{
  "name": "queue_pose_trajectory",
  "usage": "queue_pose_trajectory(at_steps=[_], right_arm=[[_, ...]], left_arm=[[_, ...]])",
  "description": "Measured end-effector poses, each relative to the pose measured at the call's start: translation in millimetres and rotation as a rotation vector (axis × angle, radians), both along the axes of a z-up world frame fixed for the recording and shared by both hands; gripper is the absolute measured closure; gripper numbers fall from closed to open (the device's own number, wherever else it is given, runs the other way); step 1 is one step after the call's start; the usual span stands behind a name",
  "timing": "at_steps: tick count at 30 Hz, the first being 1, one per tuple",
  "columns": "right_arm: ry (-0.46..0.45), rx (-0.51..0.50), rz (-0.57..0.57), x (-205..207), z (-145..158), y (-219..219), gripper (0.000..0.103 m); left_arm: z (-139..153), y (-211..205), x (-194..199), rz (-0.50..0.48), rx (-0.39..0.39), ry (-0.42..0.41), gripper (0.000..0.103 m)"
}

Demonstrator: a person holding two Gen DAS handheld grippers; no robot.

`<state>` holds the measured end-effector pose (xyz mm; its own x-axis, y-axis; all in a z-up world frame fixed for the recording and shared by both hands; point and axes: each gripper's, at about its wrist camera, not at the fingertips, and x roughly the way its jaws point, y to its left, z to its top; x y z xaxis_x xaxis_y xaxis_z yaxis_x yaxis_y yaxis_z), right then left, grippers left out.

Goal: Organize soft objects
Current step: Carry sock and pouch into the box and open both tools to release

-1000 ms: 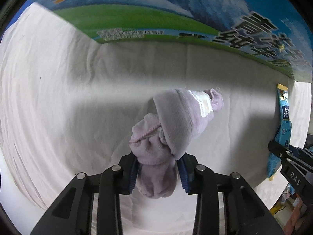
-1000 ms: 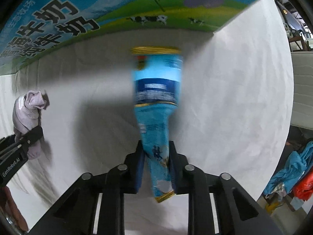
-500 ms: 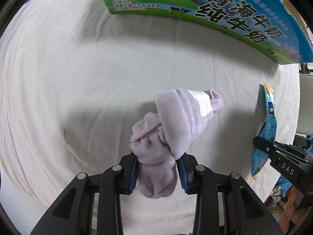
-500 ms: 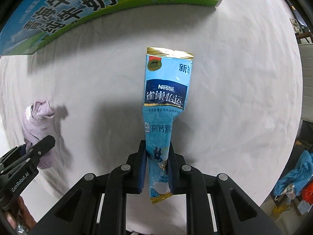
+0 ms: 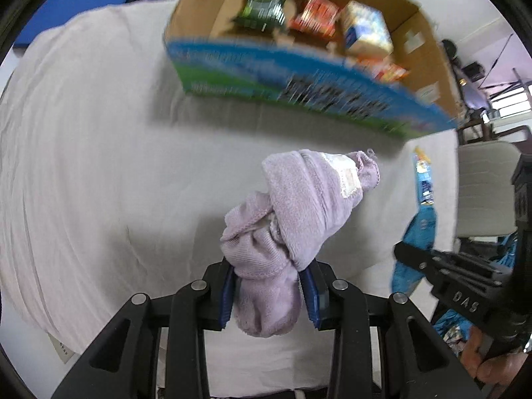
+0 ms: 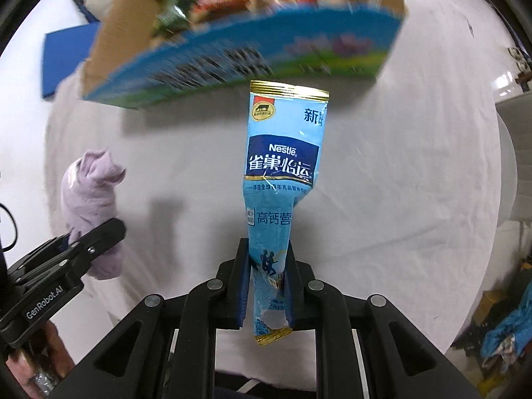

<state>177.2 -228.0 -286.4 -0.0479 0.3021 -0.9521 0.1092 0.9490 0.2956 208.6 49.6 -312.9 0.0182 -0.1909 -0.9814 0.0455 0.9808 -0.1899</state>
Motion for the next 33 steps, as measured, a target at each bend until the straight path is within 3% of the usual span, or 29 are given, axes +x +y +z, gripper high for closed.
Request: queue_pose_trajectory(at_steps=[8, 12, 15, 20, 29, 33], right_arm=[[-0.138, 0.073, 0.004, 53, 81, 2, 0.085], [-0.175, 0.071, -0.004, 93, 88, 17, 0.085], [-0.166, 0.061, -0.02, 127, 88, 23, 0.085], [-0.107, 0.049, -0.069, 175, 56, 31, 0.085], [0.022, 0.036, -0.142, 219, -22, 28, 0.085], [0.049, 0.021, -0.146, 232, -43, 30, 0.085]], left_arm=[[81, -18, 45, -0.006, -0.056, -0.126, 0.071], [107, -36, 86, 0.015, -0.042, -0.179, 0.071], [102, -34, 120, 0.052, -0.048, -0.166, 0.071], [71, -37, 169, 0.099, -0.058, -0.09, 0.071], [2, -35, 208, 0.152, -0.071, 0.106, 0.071], [-20, -41, 218, 0.157, -0.066, 0.154, 0.071]])
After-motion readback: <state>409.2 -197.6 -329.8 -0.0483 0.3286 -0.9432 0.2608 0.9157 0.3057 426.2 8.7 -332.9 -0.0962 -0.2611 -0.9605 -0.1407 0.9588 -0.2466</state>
